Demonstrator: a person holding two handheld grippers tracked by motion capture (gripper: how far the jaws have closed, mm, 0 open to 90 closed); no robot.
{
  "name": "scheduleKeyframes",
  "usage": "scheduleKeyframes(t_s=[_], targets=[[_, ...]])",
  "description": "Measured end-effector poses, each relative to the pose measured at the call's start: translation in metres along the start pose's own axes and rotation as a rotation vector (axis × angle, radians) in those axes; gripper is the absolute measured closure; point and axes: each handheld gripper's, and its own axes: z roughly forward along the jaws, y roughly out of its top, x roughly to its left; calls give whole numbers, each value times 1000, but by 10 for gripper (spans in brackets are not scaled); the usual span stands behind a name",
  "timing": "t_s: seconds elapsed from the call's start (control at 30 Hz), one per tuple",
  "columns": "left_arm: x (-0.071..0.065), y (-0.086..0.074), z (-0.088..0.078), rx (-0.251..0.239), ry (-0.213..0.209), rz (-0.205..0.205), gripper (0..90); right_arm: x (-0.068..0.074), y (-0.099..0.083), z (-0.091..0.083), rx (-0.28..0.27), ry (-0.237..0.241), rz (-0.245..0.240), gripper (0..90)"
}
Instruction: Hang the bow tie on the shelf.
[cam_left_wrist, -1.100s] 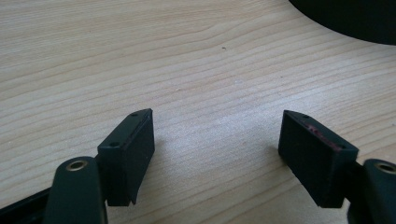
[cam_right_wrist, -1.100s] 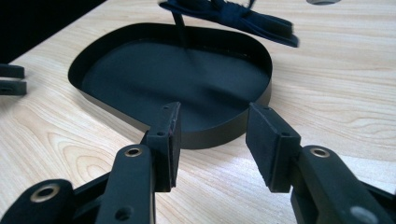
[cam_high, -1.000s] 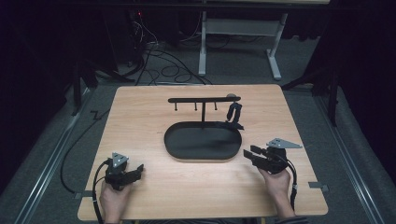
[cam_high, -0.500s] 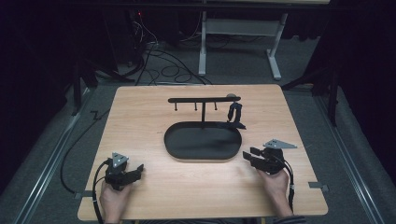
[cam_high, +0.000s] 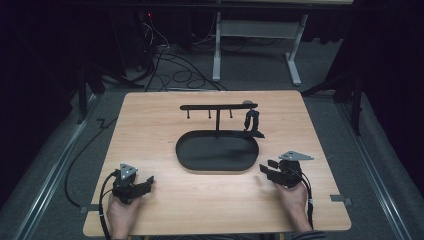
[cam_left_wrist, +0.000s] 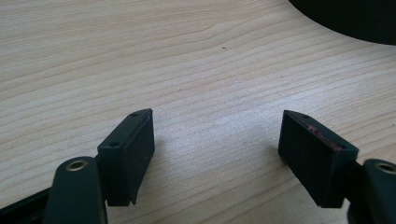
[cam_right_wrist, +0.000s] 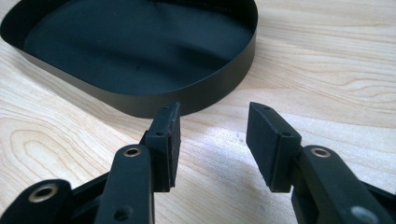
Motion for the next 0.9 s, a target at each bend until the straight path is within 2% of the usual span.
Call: scheduleKeyframes(t_s=[0.4,0.9], targets=[[0,0,0,0,0,-1,274,1,-3,7,30,-12,0,555],[0,0,0,-1,0,-1,274,7,-6,17,56,-41,-40,547]])
